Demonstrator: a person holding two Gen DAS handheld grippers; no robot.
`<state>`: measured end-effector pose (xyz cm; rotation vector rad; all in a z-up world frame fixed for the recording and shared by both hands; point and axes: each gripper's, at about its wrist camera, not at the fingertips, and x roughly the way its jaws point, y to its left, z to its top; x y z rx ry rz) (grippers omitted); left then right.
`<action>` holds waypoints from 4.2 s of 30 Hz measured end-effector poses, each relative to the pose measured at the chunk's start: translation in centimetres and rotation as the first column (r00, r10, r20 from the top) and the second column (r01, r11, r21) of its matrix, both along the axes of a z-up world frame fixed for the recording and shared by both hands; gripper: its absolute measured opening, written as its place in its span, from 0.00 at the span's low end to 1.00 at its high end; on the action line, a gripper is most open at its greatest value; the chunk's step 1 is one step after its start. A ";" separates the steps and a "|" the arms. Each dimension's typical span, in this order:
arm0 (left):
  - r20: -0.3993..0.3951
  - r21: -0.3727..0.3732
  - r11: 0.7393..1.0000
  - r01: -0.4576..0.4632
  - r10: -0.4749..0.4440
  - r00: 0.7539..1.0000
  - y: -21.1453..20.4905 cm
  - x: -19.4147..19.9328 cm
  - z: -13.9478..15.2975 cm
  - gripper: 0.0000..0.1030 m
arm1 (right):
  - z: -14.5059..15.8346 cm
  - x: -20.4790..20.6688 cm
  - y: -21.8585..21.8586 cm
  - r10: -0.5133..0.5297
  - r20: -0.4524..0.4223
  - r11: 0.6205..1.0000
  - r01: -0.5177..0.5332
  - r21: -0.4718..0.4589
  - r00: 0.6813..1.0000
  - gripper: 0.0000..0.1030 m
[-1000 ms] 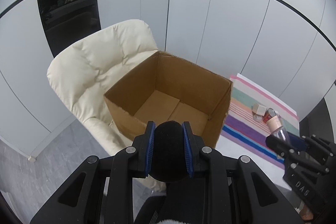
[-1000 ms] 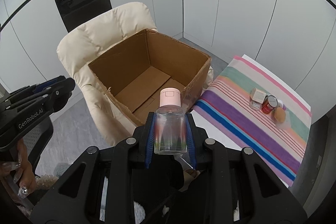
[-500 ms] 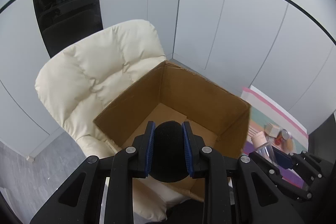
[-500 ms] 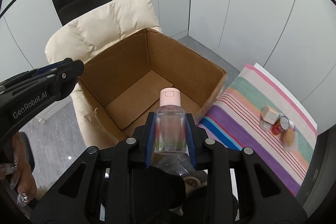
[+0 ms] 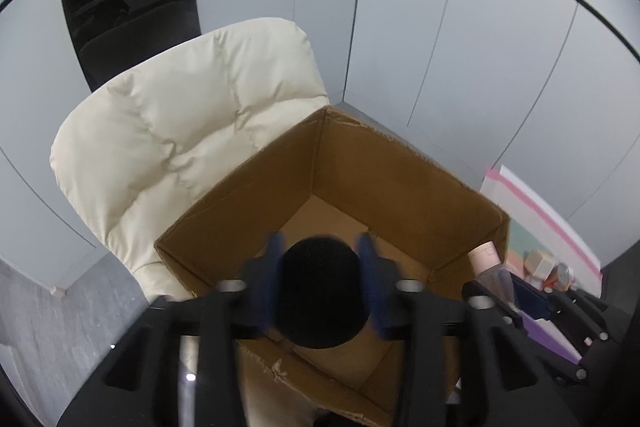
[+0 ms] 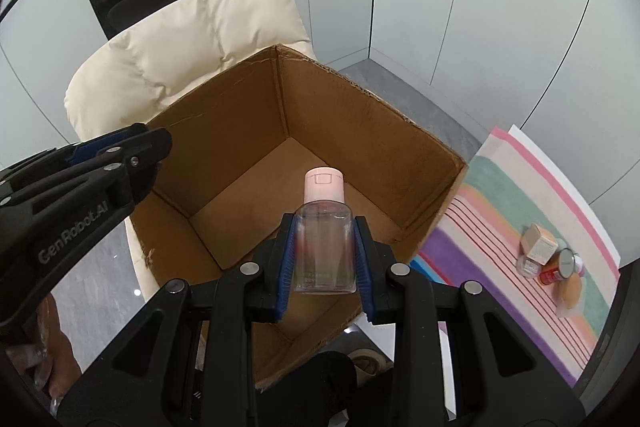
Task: Organize objects
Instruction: 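Lower the bottle into the cardboard box and open the right tool, then withdraw both tools from the box back toward the table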
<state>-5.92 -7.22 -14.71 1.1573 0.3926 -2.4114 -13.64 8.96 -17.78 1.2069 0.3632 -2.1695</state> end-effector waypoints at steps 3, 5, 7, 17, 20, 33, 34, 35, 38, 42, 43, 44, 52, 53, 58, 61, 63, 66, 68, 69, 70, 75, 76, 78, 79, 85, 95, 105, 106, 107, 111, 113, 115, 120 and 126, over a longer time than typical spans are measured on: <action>0.015 0.017 0.999 -0.028 0.028 1.000 -0.6 0.0 0.0 0.97 | -0.3 -0.5 -0.1 -0.008 -0.011 1.000 0.008 -0.011 1.000 0.56; 0.003 0.024 0.999 -0.033 0.033 0.999 -0.9 0.3 0.1 0.98 | -0.1 -0.7 0.2 -0.039 -0.035 0.999 0.038 -0.024 0.999 1.00; 0.005 0.033 0.999 -0.037 0.037 0.999 -1.0 0.3 0.2 0.98 | 0.1 -0.9 0.5 -0.052 -0.040 0.998 0.050 -0.045 0.998 1.00; 0.007 0.021 0.999 -0.029 0.029 1.000 -0.5 0.9 0.6 0.98 | 0.6 -1.6 3.1 -0.119 0.009 0.990 0.119 -0.071 0.993 1.00; 0.010 0.019 0.999 -0.027 0.027 1.000 -0.4 1.2 1.0 0.98 | 0.9 -1.4 3.8 -0.132 0.015 0.988 0.132 -0.082 0.991 1.00; -0.001 -0.012 1.000 0.004 -0.004 1.000 -0.2 4.1 2.8 0.98 | 2.8 0.3 5.3 -0.173 0.016 0.982 0.174 -0.076 0.985 1.00; 0.002 -0.008 1.000 0.012 -0.012 1.000 -0.1 4.5 2.9 0.98 | 2.9 0.6 5.6 -0.177 0.018 0.981 0.178 -0.075 0.984 1.00; 0.002 -0.001 1.000 0.019 -0.019 1.000 0.0 4.8 3.0 0.98 | 3.0 0.8 5.8 -0.179 0.019 0.981 0.180 -0.074 0.984 1.00; -0.002 0.024 0.999 0.034 -0.034 0.999 0.2 5.8 3.5 0.98 | 3.5 1.6 6.3 -0.182 0.020 0.981 0.183 -0.067 0.983 1.00; 0.010 0.029 0.998 0.056 -0.056 0.998 0.8 7.1 3.8 0.98 | 4.4 3.0 7.2 -0.193 0.014 0.979 0.193 -0.066 0.981 1.00; 0.013 0.028 0.998 0.062 -0.063 0.998 0.9 7.4 3.9 0.98 | 4.6 3.4 7.6 -0.196 0.013 0.978 0.197 -0.067 0.980 1.00; 0.018 0.026 0.997 0.071 -0.071 0.997 1.3 7.8 3.9 0.98 | 4.8 3.9 7.9 -0.200 0.013 0.977 0.200 -0.068 0.980 1.00; 0.036 0.072 0.991 0.111 -0.114 0.993 2.9 11.3 3.8 0.98 | 6.2 7.9 9.7 -0.197 0.008 0.977 0.197 -0.076 0.980 1.00; 0.039 0.083 0.990 0.114 -0.117 0.992 3.0 11.8 3.8 0.98 | 6.4 8.5 10.0 -0.195 0.008 0.978 0.195 -0.077 0.981 1.00; 0.058 0.091 0.990 0.111 -0.116 0.992 3.5 14.1 3.5 0.98 | 6.9 11.3 11.0 -0.186 0.011 0.979 0.186 -0.082 0.982 1.00; 0.061 0.085 0.989 0.118 -0.123 0.991 3.7 15.9 3.9 0.98 | 7.1 13.1 11.5 -0.185 0.007 0.980 0.185 -0.078 0.983 1.00; 0.075 0.066 0.988 0.136 -0.141 0.987 4.1 16.8 4.1 0.98 | 7.3 14.3 11.7 -0.182 0.006 0.981 0.181 -0.073 0.983 1.00; 0.096 0.026 0.988 0.153 -0.155 0.983 4.5 18.2 4.7 0.98 | 8.0 16.2 11.8 -0.177 -0.018 0.983 0.176 -0.061 0.984 1.00; 0.071 0.025 0.991 0.133 -0.135 0.988 4.3 18.8 5.8 0.98 | 8.7 17.4 11.7 -0.174 -0.041 0.984 0.171 -0.056 0.984 1.00; 0.059 0.023 0.991 0.133 -0.134 0.989 4.2 19.0 6.2 0.98 | 8.9 17.9 11.7 -0.174 -0.048 0.984 0.171 -0.057 0.984 1.00; 0.047 0.017 0.990 0.137 -0.137 0.989 4.3 19.2 6.6 0.98 | 9.3 18.4 11.6 -0.175 -0.054 0.983 0.172 -0.058 0.983 1.00; 0.046 -0.026 0.986 0.163 -0.161 0.986 5.4 19.8 7.7 0.98 | 11.0 20.8 11.8 -0.161 -0.097 0.986 0.155 -0.063 0.982 1.00; 0.041 -0.019 0.984 0.176 -0.175 0.984 5.7 19.8 7.8 0.98 | 11.3 21.2 11.9 -0.161 -0.109 0.986 0.155 -0.064 0.981 1.00; 0.036 -0.008 0.981 0.192 -0.191 0.981 6.3 19.7 8.0 0.98 | 11.7 21.7 11.9 -0.159 -0.123 0.986 0.152 -0.065 0.980 1.00; 0.034 -0.005 0.980 0.201 -0.200 0.979 6.6 19.7 8.1 0.98 | 11.9 21.9 12.0 -0.157 -0.129 0.987 0.150 -0.065 0.979 1.00; 0.031 -0.010 0.979 0.204 -0.204 0.978 7.7 19.2 8.3 0.98 | 12.1 22.3 12.7 -0.156 -0.130 0.986 0.148 -0.072 0.979 1.00; 0.026 -0.011 0.960 0.280 -0.280 0.960 10.1 17.7 8.3 0.98 | 12.0 21.4 15.7 -0.241 -0.111 0.968 0.231 -0.099 0.964 1.00; 0.031 0.000 0.913 0.407 -0.407 0.913 14.9 15.3 7.8 0.98 | 11.8 20.9 21.4 -0.400 -0.098 0.914 0.390 -0.107 0.911 1.00; 0.033 0.002 0.905 0.426 -0.426 0.904 15.6 15.0 7.7 0.98 | 11.7 20.9 21.9 -0.413 -0.095 0.909 0.403 -0.107 0.906 1.00; 0.036 0.004 0.898 0.441 -0.441 0.897 16.3 14.7 7.6 0.98 | 11.6 20.9 22.7 -0.433 -0.091 0.899 0.424 -0.107 0.897 1.00; 0.043 0.016 0.866 0.499 -0.500 0.865 18.8 13.6 7.1 0.98 | 11.0 20.9 25.5 -0.505 -0.074 0.862 0.497 -0.101 0.860 1.00; 0.049 0.021 0.848 0.530 -0.530 0.846 20.2 13.1 6.8 0.98 | 10.7 21.0 27.2 -0.542 -0.065 0.839 0.535 -0.096 0.838 1.00; 0.052 0.023 0.833 0.553 -0.553 0.831 21.4 12.8 6.5 0.98 | 10.4 21.1 28.7 -0.575 -0.059 0.817 0.569 -0.093 0.816 1.00; 0.060 0.035 0.789 0.614 -0.615 0.786 24.5 11.8 5.8 0.98 | 9.4 21.4 32.6 -0.660 -0.034 0.751 0.656 -0.079 0.751 1.00; 0.086 0.091 0.758 0.645 -0.652 0.754 27.1 10.3 3.8 0.98 | 8.1 21.4 36.2 -0.721 0.007 0.689 0.718 -0.096 0.693 1.00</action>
